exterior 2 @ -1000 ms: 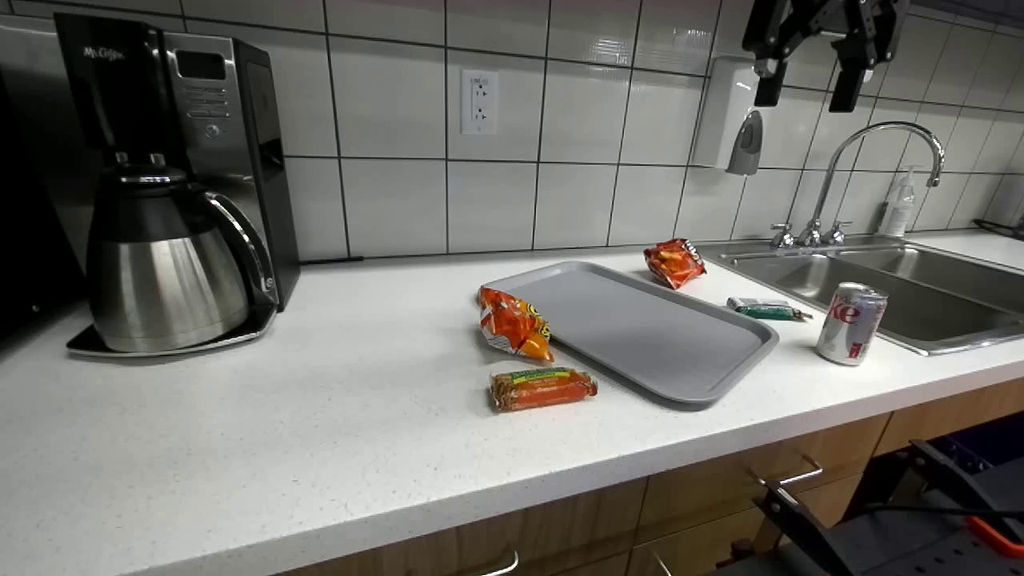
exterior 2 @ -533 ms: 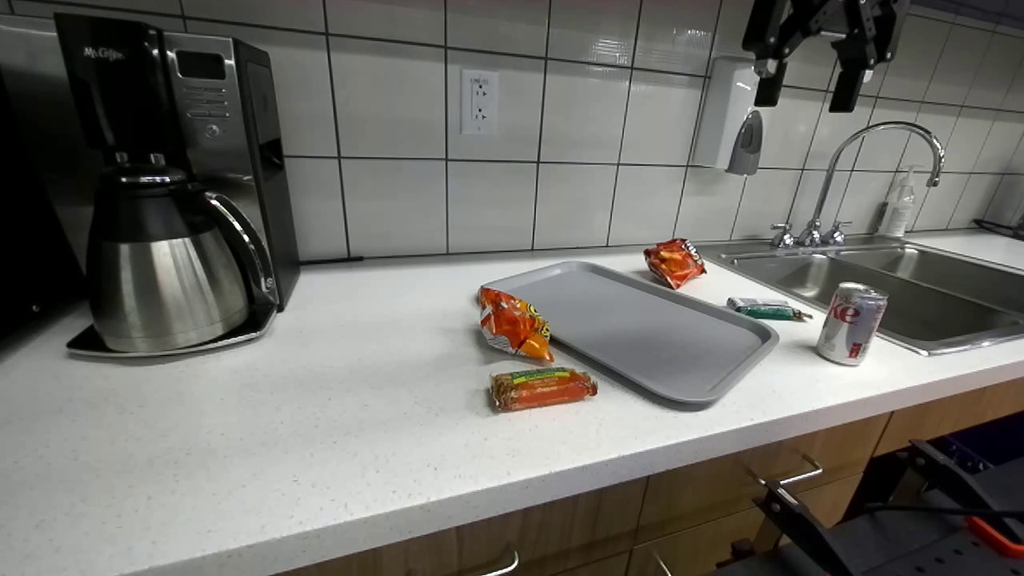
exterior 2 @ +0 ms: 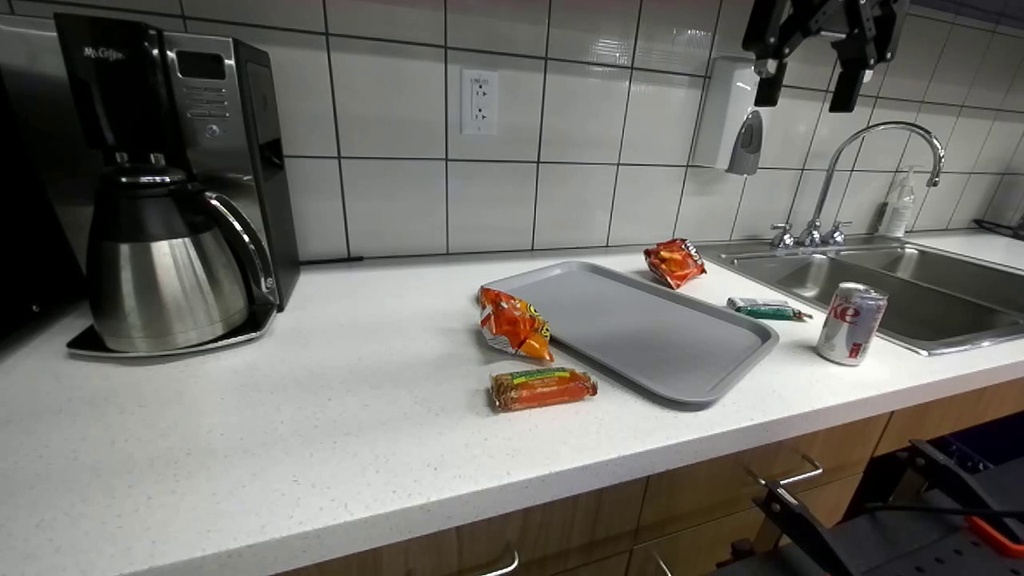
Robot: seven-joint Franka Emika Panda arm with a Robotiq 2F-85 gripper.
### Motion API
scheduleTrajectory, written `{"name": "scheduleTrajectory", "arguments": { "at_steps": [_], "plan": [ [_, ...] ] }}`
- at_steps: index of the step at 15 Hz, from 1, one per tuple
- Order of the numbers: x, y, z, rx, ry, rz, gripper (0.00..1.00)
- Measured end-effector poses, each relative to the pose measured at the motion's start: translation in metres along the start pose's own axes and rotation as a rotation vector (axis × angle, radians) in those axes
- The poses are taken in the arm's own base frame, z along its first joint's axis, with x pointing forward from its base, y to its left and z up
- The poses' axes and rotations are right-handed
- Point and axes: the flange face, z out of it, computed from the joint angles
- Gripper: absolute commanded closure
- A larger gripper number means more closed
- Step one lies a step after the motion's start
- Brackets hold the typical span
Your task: Pick up the green candy bar and put it on the gray tray, pick up the orange candy bar and put it on the gray tray
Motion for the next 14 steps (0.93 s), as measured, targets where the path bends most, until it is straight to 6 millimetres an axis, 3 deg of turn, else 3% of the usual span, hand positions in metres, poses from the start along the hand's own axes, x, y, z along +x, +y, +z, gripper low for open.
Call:
{"name": "scheduleTrajectory", "arguments": {
  "at_steps": [9,14],
  "plan": [
    [0.0,0.001,0.002,-0.002,-0.005,-0.006,0.0],
    [0.001,0.015,0.009,0.008,-0.023,-0.028,0.0]
  ]
}}
